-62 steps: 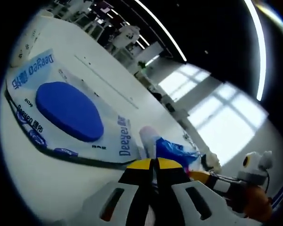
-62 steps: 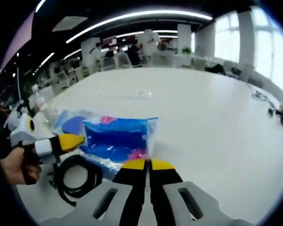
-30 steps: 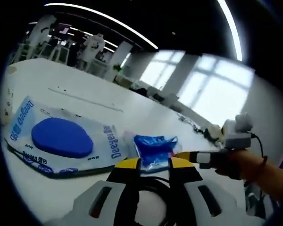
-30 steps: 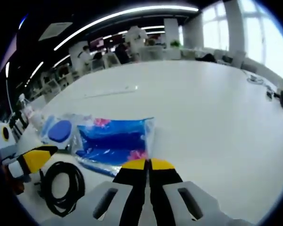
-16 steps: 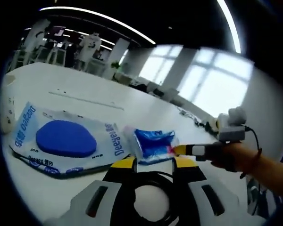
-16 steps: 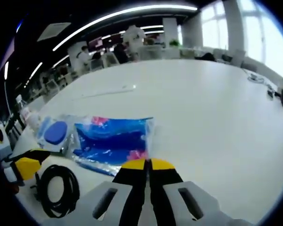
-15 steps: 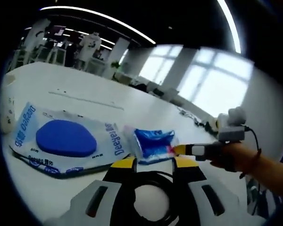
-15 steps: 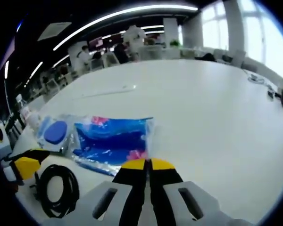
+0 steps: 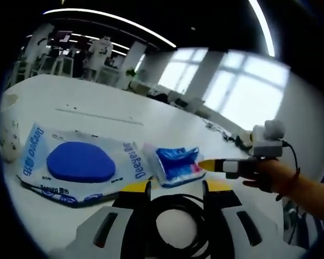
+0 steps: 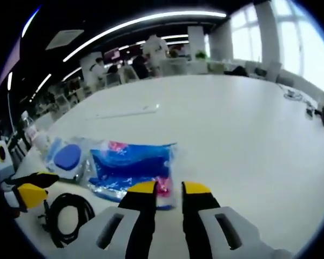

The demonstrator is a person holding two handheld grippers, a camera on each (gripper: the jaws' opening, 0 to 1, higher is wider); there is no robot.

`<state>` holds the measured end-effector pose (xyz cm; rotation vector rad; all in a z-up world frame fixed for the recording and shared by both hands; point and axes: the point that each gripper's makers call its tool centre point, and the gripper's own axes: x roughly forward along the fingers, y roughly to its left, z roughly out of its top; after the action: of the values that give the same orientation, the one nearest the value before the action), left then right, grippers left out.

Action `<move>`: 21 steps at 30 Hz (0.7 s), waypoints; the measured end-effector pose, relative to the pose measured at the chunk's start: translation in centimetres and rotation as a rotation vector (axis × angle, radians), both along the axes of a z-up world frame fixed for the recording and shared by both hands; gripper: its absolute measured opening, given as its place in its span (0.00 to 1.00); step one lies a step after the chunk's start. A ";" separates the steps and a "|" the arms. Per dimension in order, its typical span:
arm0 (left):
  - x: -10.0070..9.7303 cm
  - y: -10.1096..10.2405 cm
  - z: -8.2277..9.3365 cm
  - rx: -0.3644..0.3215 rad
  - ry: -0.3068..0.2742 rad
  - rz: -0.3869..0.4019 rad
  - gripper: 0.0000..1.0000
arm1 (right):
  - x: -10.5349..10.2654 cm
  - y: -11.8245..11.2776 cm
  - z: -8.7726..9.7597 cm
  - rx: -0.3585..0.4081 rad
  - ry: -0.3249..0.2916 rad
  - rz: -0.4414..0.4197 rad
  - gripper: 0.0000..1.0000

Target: Arrange the tabletop items into an orderly group along one side of the table until the central work area is clear of visible clutter.

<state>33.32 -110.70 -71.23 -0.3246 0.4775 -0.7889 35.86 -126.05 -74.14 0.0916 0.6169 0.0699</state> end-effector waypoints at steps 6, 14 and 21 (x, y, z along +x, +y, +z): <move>0.5 1.2 0.3 0.035 0.003 -0.007 0.49 | -0.6 2.7 0.8 0.028 -0.003 0.122 0.42; 0.3 3.1 0.6 0.108 -0.011 -0.030 0.64 | -2.1 4.6 1.0 -0.051 0.037 0.214 0.55; -0.4 5.4 1.7 0.167 -0.038 -0.044 0.71 | -3.7 6.5 2.8 -0.015 0.021 0.258 0.70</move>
<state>32.90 -105.30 -69.55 -0.1438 0.5123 -0.7906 32.15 -119.53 -71.34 -0.0023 0.6477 0.3138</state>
